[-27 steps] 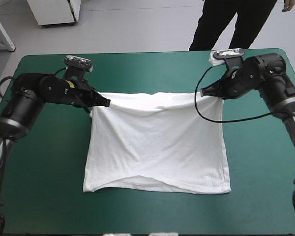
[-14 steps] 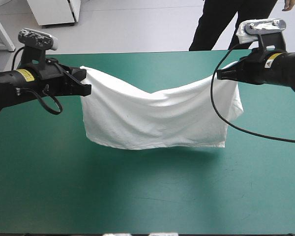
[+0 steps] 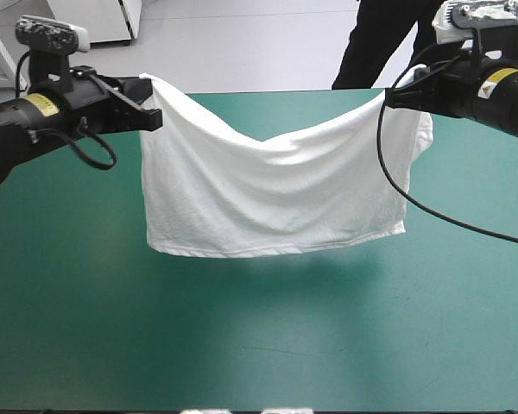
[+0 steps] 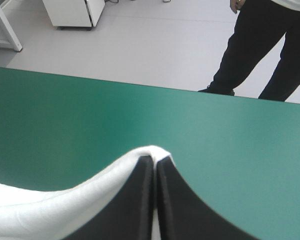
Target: Fold the cloth
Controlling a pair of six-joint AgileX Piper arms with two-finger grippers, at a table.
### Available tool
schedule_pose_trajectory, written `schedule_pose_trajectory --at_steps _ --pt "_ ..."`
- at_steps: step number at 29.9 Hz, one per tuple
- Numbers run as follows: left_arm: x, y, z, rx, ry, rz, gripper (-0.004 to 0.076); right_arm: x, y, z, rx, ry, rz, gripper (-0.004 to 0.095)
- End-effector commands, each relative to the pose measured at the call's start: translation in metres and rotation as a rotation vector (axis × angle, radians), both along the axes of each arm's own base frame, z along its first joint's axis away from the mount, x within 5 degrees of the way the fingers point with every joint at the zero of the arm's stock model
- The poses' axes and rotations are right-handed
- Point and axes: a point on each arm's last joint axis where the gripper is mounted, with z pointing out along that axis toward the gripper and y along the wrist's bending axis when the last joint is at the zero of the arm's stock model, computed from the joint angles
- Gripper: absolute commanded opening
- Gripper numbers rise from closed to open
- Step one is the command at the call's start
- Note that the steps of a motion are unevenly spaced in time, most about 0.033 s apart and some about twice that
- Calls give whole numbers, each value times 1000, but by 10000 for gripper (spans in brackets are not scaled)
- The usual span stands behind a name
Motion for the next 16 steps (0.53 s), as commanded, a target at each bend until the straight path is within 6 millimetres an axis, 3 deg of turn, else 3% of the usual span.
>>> schedule_pose_trajectory --at_steps 1,5,9,13,16 --pt "24 -7 8 -98 -107 19 -10 14 1 14 29 -160 -15 -17" --pt "59 -14 0 -120 -131 43 -10 48 3 4 32 -177 -37 -17" --pt "89 -22 8 -125 -173 40 -10 81 -4 4 30 -205 -74 -17" --pt "105 -28 16 -104 -166 14 -10 100 -8 9 50 -234 -84 -17" --pt "115 -30 6 -37 -97 5 -10 107 -9 3 50 -211 -58 -17"
